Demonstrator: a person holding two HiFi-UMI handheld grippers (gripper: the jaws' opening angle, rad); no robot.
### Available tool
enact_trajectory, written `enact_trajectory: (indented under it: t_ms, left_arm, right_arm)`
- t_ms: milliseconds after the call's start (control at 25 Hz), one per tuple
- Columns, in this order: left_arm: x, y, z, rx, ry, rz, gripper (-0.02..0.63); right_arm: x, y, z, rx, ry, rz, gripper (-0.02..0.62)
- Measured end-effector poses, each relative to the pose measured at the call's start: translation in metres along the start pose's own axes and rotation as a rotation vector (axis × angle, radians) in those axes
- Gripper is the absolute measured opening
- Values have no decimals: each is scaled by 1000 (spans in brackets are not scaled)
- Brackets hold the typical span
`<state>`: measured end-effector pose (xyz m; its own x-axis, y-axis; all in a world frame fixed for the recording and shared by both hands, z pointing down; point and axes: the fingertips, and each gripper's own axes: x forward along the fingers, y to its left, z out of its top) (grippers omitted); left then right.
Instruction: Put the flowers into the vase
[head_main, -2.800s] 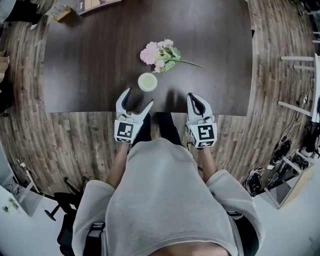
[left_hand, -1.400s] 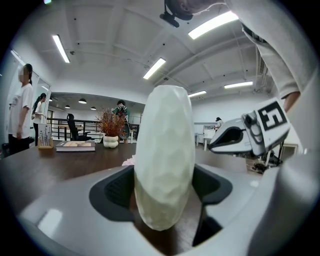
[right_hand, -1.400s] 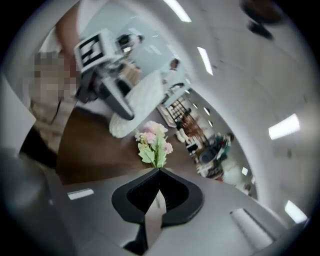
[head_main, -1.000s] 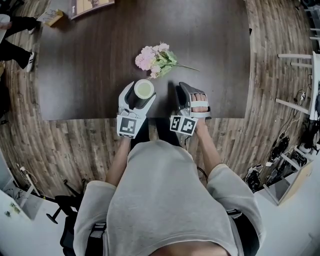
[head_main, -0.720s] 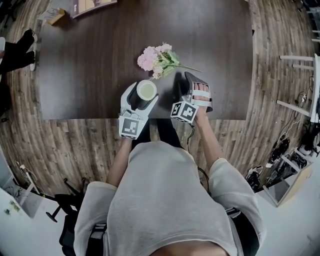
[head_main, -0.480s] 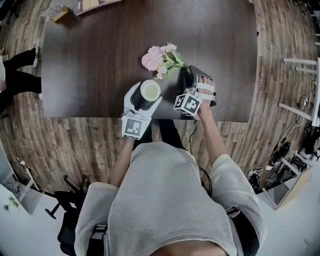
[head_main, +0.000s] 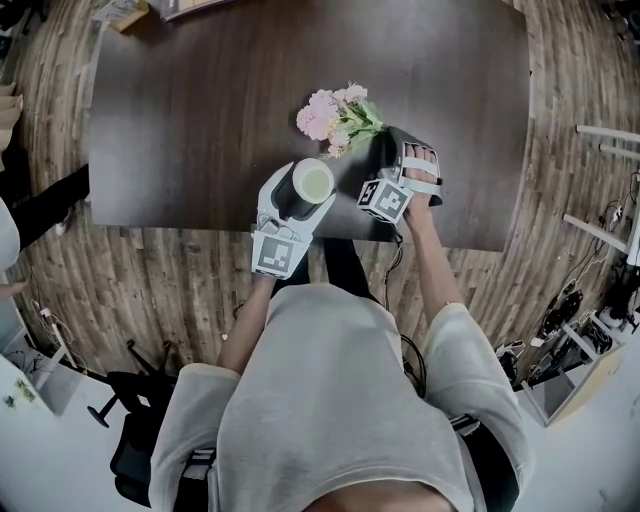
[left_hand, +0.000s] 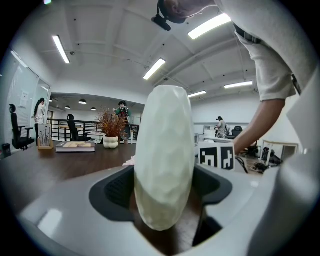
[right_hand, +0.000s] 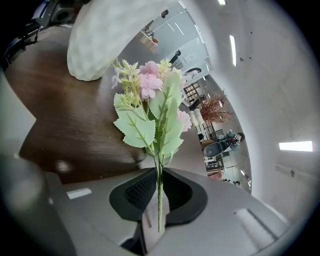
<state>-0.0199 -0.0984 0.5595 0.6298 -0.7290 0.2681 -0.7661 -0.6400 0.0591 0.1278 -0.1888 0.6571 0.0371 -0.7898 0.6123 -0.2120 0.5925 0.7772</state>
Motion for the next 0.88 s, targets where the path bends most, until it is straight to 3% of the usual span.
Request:
enact_trajectory:
  t_ms: [280,560,680,880]
  left_arm:
    - [-1,0,1,-3,-1,-2,354]
    - [1,1,2,-7,-4,-1,354]
    - [0,1,0,-12,-4,3,354]
    - [1,1,0,1,-7,4,354]
  right_arm:
    - [2,2,-2,33,6,12,29]
    - [-4,-21,-5,224,-39,-20,25]
    - [-12,-36,-2,426,-91,-20,24]
    - [-35,-74,9,925,-252,32,23]
